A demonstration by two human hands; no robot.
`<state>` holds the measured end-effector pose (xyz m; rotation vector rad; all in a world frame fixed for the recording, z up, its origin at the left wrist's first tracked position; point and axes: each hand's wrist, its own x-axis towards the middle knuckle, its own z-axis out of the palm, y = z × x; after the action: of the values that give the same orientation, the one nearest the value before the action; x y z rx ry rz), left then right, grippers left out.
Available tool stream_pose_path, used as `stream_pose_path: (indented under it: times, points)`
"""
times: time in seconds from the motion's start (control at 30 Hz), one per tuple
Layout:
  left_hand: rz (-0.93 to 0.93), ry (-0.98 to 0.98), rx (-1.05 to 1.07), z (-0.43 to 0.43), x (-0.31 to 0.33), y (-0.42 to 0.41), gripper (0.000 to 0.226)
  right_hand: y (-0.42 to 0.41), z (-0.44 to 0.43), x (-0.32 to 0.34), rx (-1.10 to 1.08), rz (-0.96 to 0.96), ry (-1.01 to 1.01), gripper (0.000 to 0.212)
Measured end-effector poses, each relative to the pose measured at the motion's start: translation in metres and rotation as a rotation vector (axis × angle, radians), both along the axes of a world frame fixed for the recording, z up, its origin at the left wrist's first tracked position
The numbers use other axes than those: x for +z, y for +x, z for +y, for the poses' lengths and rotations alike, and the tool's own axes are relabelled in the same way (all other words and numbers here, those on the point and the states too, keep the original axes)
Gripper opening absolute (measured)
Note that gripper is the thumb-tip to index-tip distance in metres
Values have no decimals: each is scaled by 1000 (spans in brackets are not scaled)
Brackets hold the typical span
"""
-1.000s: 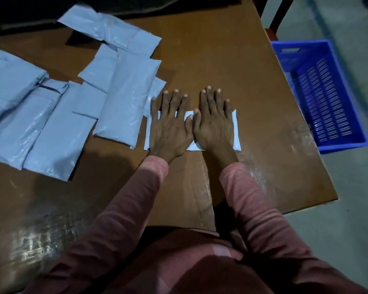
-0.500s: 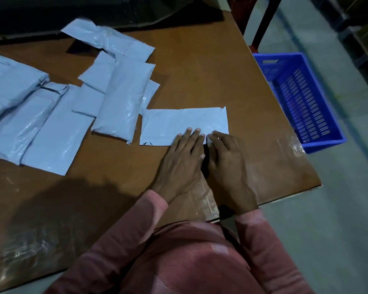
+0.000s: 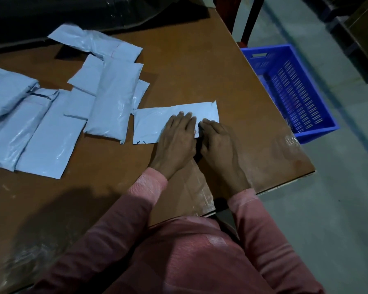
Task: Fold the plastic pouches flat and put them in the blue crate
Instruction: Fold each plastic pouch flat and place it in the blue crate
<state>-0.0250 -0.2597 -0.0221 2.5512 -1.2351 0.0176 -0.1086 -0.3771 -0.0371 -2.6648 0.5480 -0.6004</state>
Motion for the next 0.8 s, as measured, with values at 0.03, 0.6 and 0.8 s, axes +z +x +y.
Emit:
stream_pose_path:
  times: [0.03, 0.6, 0.8]
  points:
    - [30, 29, 3, -2, -2, 2, 48, 0, 2, -3, -11, 7, -2, 32]
    - [-69, 92, 204, 32, -36, 46, 69, 59, -3, -18, 63, 250, -10, 57]
    - [-27, 129, 223, 25, -38, 51, 68, 68, -3, -14, 26, 360, 8, 61]
